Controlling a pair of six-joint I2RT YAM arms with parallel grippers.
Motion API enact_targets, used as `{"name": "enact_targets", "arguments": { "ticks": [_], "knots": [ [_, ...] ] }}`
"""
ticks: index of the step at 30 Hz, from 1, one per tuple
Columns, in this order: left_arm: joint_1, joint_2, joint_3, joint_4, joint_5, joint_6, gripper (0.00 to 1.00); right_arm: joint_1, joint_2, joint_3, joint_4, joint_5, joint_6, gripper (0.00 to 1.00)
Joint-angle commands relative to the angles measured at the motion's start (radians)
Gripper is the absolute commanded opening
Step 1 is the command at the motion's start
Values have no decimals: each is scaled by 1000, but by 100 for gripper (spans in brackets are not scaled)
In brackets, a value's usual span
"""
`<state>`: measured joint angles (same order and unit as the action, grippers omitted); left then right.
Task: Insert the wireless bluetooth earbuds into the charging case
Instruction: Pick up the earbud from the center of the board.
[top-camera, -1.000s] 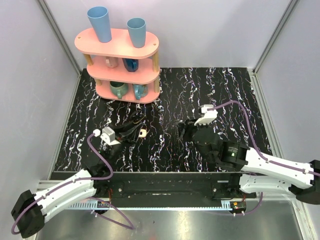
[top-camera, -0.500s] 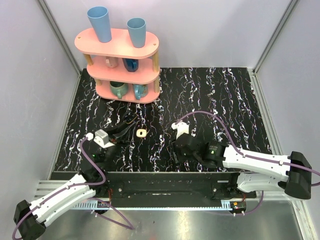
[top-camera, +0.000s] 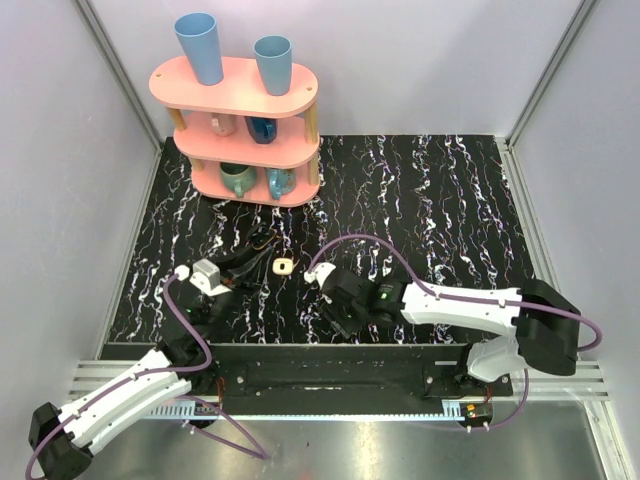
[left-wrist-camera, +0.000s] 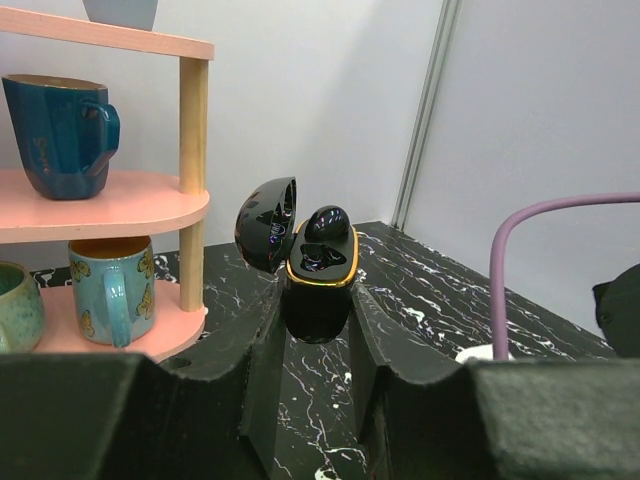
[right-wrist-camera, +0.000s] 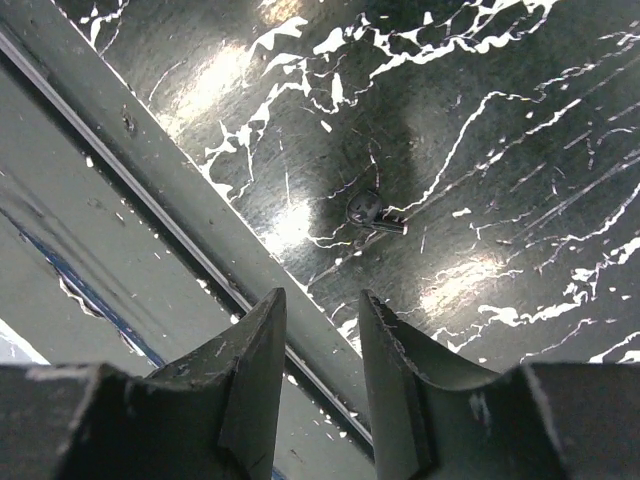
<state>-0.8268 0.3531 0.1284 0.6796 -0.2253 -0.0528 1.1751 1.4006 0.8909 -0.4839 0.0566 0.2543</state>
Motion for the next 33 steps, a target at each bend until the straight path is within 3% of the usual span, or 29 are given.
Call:
{"name": "enact_targets", "arguments": {
  "ticks": [1, 11, 33],
  "knots": [
    [5, -5, 30, 32, 0, -1, 0, -8, 43, 62, 39, -46, -93, 43],
    [5, -37, 20, 12, -9, 1, 0, -14, 179, 71, 108, -18, -125, 41],
    [5, -48, 8, 9, 0, -13, 0, -49, 264, 82, 133, 61, -164, 40]
  ]
}}
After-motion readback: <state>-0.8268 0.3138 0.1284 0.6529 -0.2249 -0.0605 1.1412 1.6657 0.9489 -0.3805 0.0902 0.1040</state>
